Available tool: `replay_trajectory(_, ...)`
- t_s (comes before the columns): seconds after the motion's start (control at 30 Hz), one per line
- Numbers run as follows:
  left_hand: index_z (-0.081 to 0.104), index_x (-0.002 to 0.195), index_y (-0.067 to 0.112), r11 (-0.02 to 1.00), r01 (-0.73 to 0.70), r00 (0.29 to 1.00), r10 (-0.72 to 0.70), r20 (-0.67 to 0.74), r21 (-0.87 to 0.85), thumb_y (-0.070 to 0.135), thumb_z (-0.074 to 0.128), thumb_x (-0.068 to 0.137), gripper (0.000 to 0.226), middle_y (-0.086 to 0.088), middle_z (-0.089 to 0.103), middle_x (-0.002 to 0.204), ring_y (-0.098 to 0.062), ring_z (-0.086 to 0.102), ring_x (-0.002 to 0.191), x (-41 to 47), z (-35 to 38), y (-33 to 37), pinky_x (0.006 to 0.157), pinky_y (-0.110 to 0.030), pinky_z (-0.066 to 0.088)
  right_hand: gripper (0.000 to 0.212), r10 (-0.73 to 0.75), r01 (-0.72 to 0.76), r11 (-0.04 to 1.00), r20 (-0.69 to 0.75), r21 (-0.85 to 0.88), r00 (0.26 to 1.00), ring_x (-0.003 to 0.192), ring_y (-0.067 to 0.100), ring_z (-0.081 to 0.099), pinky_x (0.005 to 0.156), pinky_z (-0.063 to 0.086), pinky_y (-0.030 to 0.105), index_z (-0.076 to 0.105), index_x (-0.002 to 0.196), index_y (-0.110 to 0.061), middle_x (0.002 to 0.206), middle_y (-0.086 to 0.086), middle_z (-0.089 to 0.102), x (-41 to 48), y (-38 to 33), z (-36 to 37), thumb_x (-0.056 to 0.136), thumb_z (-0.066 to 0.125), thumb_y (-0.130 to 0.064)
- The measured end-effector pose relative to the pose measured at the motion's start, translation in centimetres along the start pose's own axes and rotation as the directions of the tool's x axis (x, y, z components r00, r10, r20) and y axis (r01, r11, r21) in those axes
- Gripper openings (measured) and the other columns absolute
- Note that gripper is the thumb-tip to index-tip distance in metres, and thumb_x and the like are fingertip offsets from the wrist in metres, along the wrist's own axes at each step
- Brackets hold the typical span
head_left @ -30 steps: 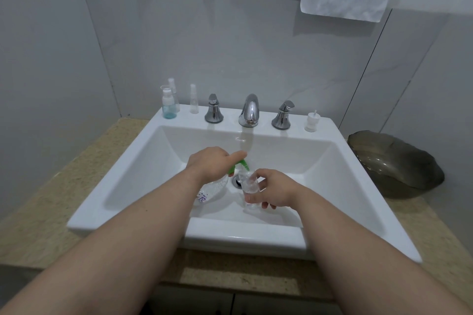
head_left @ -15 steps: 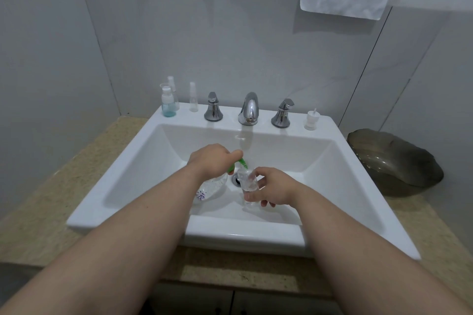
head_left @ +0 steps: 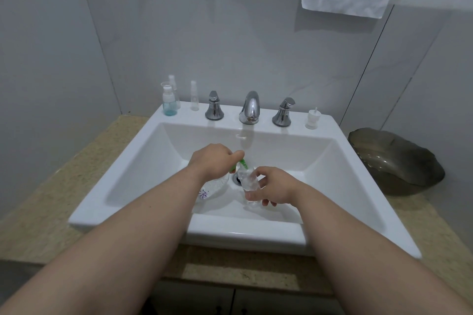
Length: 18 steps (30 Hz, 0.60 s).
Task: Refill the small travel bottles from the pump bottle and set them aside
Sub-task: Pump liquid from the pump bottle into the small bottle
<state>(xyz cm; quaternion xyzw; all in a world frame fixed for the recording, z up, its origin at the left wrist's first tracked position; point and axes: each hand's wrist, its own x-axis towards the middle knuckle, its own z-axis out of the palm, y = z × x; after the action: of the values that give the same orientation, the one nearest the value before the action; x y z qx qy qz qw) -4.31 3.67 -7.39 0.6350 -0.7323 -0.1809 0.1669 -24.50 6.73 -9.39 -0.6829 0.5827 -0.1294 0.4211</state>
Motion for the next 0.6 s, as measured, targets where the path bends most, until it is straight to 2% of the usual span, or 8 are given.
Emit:
replay_trajectory(0.1,0.073,0.073,0.022,1.000,0.004,1.000,-0.004,0.006,-0.030,0.078,0.034,0.094,0.071,0.012,0.067,0.074,-0.013,0.062,0.076,-0.20,-0.07,-0.23,0.073,-0.034,0.042,0.048,0.005,-0.005,1.000,-0.010,-0.003,1.000,0.060,0.012,0.064,0.051,0.046,0.023,0.058,0.122,-0.020,0.100,-0.003,0.074,-0.01,0.02,-0.12,0.083,0.086,-0.026)
replay_trajectory(0.17,0.073,0.072,0.023,0.999,0.007,1.000,-0.007,0.004,-0.039,0.081,0.033,0.092,0.074,0.009,0.068,0.075,-0.014,0.063,0.077,-0.25,-0.15,-0.29,0.076,-0.035,0.044,0.048,0.003,-0.003,1.000,-0.014,-0.001,1.000,0.060,0.012,0.064,0.051,0.046,0.023,0.058,0.122,-0.021,0.101,-0.003,0.074,0.03,0.03,-0.14,0.083,0.086,-0.026)
replay_trajectory(0.47,0.072,0.066,0.018,0.999,0.031,1.000,-0.031,0.005,-0.040,0.064,0.040,0.095,0.063,0.010,0.061,0.061,-0.016,0.058,0.068,0.05,-0.12,0.03,0.067,-0.032,0.039,0.048,-0.004,0.004,1.000,-0.015,0.008,1.000,0.058,0.013,0.064,0.049,0.045,0.024,0.059,0.120,-0.021,0.101,-0.001,0.075,0.26,0.27,-0.10,0.082,0.087,-0.026)
replay_trajectory(0.6,0.073,0.072,0.013,0.999,0.026,1.000,-0.026,0.003,-0.029,0.057,0.040,0.093,0.059,0.008,0.063,0.064,-0.019,0.059,0.069,0.30,-0.07,-0.03,0.064,-0.032,0.038,0.049,-0.005,0.005,1.000,-0.012,0.012,1.000,0.058,0.012,0.064,0.049,0.045,0.024,0.058,0.122,-0.020,0.101,-0.002,0.075,0.25,0.20,-0.10,0.082,0.087,-0.025)
